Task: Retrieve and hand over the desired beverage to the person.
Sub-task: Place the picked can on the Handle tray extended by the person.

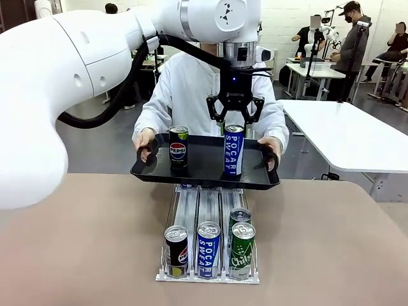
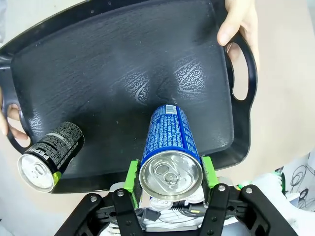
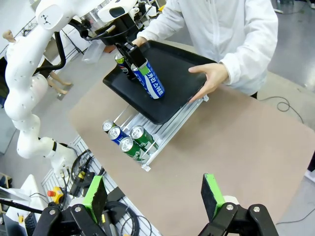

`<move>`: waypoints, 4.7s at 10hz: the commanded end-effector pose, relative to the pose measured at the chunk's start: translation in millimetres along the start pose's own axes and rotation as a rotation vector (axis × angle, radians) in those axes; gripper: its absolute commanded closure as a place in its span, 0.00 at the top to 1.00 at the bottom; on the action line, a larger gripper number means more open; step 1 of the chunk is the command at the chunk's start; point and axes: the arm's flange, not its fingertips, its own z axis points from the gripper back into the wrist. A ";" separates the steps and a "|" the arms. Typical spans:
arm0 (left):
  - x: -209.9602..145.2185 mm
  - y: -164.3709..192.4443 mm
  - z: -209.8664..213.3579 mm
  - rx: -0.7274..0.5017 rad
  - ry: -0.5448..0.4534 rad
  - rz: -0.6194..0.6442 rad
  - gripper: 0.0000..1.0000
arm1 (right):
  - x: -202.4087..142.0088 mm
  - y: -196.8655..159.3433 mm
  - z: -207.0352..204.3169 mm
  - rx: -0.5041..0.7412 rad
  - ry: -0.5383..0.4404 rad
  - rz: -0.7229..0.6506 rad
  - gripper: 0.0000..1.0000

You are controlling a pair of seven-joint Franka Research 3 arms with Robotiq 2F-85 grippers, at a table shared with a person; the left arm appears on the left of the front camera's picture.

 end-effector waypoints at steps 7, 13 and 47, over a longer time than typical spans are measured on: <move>28.0 -14.6 28.0 -0.018 0.009 -0.025 1.00 | 1.6 -1.0 -1.6 0.030 -0.027 0.014 1.00; -167.2 80.0 77.6 -0.047 -0.171 -0.317 1.00 | 1.6 -1.0 -1.6 0.030 -0.027 0.014 1.00; -328.0 495.0 120.4 -0.640 -0.618 -0.682 1.00 | 1.6 -1.0 -1.6 0.030 -0.027 0.014 1.00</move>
